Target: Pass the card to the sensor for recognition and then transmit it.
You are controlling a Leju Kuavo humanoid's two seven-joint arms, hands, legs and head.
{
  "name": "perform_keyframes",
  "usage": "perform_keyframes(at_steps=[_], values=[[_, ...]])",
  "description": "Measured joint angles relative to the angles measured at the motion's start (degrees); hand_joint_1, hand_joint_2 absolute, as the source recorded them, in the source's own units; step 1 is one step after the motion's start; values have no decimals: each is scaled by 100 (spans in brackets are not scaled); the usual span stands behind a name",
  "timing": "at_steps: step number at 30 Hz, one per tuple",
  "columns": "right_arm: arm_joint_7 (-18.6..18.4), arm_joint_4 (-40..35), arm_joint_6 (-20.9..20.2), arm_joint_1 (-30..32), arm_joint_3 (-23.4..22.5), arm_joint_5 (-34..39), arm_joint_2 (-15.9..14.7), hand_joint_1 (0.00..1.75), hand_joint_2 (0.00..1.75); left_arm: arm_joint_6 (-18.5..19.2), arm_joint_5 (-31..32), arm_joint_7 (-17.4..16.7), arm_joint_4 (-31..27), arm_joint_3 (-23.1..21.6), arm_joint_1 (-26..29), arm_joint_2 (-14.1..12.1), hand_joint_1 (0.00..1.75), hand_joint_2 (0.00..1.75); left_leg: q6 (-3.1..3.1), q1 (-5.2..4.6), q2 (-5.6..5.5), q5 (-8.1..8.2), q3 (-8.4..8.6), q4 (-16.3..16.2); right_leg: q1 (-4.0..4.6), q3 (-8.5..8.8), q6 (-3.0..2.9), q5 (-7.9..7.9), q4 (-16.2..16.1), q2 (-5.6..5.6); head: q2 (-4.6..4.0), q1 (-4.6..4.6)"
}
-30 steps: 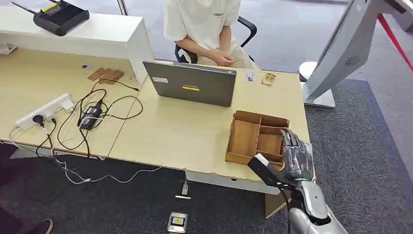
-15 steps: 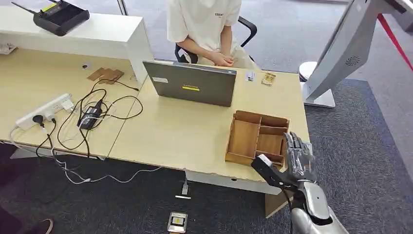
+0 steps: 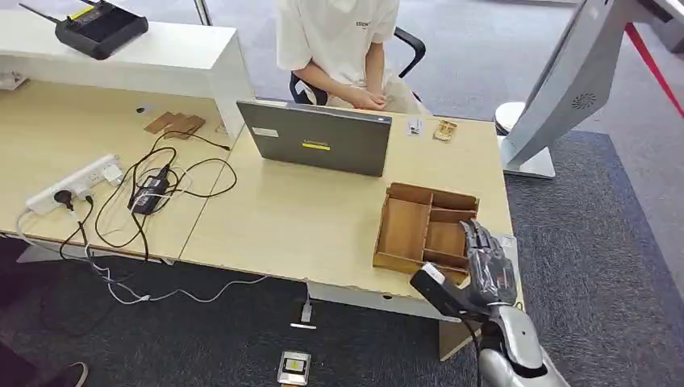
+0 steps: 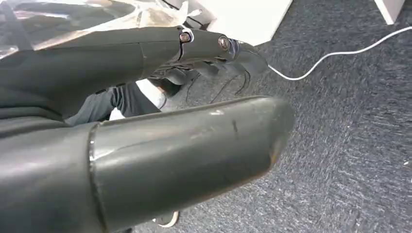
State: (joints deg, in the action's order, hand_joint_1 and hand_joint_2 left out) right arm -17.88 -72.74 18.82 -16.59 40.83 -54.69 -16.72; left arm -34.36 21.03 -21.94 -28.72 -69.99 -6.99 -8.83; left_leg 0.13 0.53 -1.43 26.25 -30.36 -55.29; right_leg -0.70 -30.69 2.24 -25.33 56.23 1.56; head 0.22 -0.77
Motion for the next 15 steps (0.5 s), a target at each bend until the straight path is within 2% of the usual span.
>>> perform_keyframes(at_steps=[4,15], values=[[127,-2,20,59,26,-9,2,0,175,4,11,44,17,0,-4,0,0,0,0,0,0,0,0,0,0,0,0,0,0,0,0,0],[146,4,46,133,94,-59,22,0,175,-2,-22,87,42,2,2,0,0,0,0,0,0,0,0,0,0,0,0,0,1,0,0,0]])
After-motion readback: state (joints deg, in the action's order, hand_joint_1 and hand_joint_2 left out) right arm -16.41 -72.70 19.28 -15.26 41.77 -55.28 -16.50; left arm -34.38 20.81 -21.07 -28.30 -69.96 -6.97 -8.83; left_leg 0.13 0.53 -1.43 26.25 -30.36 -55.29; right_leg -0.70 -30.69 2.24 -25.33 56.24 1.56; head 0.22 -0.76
